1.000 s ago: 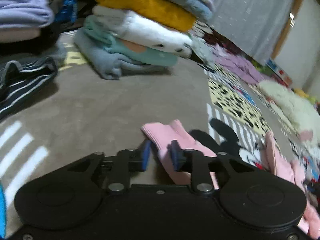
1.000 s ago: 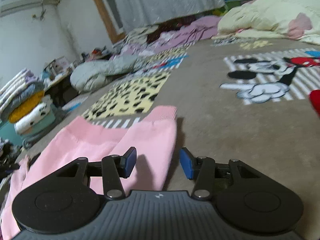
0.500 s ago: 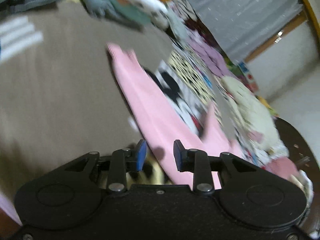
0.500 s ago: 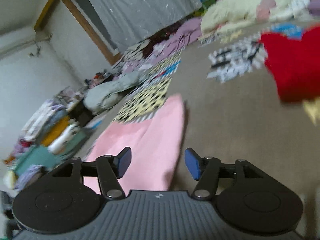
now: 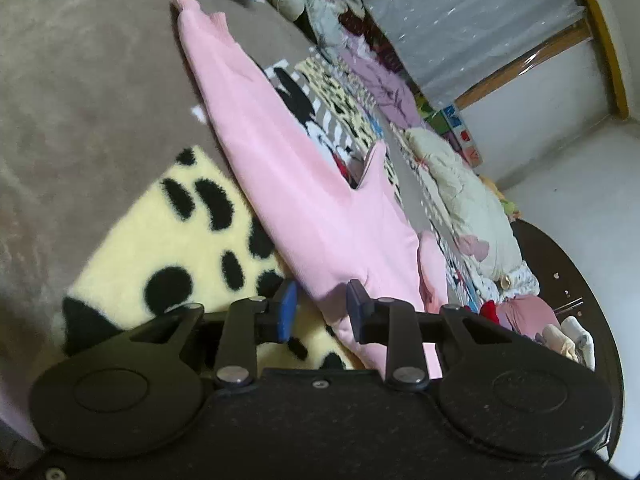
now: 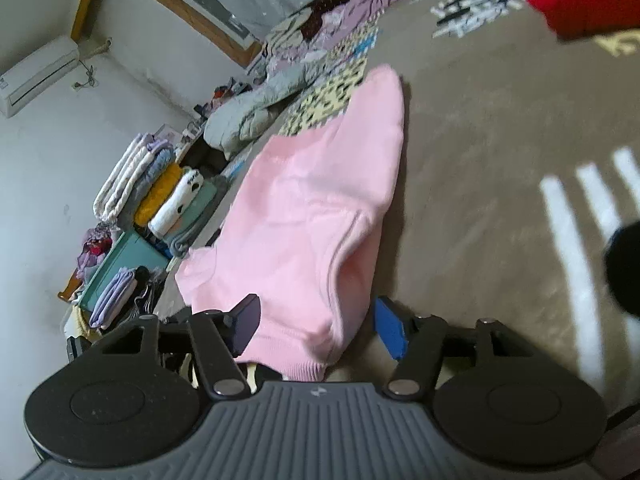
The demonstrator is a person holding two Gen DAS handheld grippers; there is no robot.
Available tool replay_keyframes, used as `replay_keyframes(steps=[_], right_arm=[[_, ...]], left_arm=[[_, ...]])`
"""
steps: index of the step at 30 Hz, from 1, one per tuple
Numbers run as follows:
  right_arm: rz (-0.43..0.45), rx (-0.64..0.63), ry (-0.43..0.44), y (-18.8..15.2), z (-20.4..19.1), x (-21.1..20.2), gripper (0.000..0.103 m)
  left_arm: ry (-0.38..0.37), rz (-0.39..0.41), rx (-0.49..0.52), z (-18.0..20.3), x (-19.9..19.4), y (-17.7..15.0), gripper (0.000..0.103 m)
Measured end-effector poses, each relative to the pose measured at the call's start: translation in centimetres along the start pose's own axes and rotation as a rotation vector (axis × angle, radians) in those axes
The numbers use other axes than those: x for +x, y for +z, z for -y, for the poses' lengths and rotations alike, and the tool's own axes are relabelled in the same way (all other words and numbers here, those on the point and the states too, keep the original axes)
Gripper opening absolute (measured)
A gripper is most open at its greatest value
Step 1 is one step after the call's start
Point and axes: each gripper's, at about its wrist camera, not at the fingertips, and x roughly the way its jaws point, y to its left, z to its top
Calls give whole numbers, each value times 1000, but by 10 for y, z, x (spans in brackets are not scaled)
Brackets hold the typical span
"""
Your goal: Fold clothes
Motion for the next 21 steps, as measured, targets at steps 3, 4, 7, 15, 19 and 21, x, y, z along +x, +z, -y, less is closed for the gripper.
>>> replay_keyframes(steps=[3, 4, 7, 15, 19, 21], right_arm=[[0, 15, 9, -2, 3, 5, 52], [3, 23, 16, -1, 4, 7, 47], [6, 38, 32, -1, 6, 13, 14], [0, 8, -58, -7, 3, 7, 10], [16, 10, -36, -7, -1, 2, 39], [17, 10, -21, -8, -1, 3, 42]], left_arm=[[-21, 17, 7, 1, 3, -2, 27], [-27, 20, 10, 2, 4, -3, 24], [-31, -5, 29, 9, 7, -2, 3], [121, -89, -146, 1, -12, 17, 4], [69, -92, -193, -12, -16, 13, 22], [31, -77, -184, -9, -19, 8, 42]])
